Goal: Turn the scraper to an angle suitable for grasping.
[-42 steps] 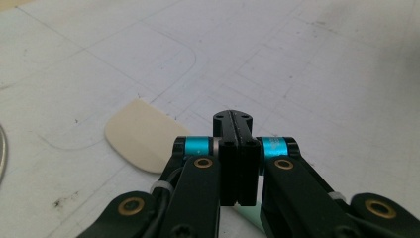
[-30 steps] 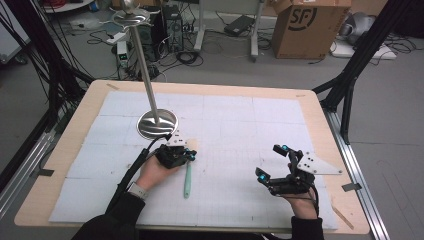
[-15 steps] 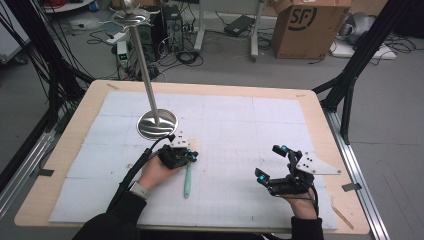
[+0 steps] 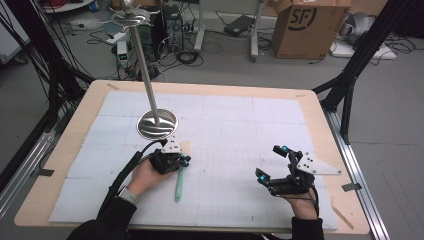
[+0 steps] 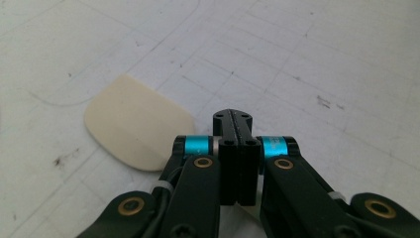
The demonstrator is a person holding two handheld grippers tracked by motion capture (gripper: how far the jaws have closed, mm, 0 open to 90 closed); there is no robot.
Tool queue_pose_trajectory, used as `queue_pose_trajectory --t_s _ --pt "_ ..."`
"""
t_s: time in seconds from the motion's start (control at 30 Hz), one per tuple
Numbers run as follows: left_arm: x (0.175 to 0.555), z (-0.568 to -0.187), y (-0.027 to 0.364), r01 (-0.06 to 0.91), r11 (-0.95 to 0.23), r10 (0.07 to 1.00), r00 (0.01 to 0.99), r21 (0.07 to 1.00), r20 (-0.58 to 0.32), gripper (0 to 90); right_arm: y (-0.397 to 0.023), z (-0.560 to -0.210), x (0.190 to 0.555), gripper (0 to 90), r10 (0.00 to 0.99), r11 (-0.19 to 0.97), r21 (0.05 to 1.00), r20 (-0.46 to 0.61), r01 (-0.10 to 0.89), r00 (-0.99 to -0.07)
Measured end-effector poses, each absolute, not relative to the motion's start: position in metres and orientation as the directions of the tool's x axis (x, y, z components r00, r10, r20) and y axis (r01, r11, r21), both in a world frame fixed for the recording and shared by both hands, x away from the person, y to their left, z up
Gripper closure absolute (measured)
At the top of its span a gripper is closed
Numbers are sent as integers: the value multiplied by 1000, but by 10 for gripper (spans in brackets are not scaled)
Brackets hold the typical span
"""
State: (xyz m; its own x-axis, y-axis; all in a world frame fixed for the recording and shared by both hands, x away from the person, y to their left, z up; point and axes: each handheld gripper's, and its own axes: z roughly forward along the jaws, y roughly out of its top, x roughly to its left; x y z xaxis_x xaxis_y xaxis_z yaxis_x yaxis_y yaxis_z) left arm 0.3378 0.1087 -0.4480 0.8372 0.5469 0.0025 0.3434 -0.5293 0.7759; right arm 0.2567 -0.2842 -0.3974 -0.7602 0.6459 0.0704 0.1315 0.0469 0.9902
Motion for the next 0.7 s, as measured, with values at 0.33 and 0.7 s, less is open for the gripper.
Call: queue_pose_trajectory --t_s 0.33,0.7 --pt "325 -450 132 361 -505 559 829 784 -22 899 -283 -398 257 3 645 49 989 73 136 -761" --pt "309 -450 152 354 -503 571 821 789 -5 899 -283 -398 257 3 646 55 990 66 133 -760"
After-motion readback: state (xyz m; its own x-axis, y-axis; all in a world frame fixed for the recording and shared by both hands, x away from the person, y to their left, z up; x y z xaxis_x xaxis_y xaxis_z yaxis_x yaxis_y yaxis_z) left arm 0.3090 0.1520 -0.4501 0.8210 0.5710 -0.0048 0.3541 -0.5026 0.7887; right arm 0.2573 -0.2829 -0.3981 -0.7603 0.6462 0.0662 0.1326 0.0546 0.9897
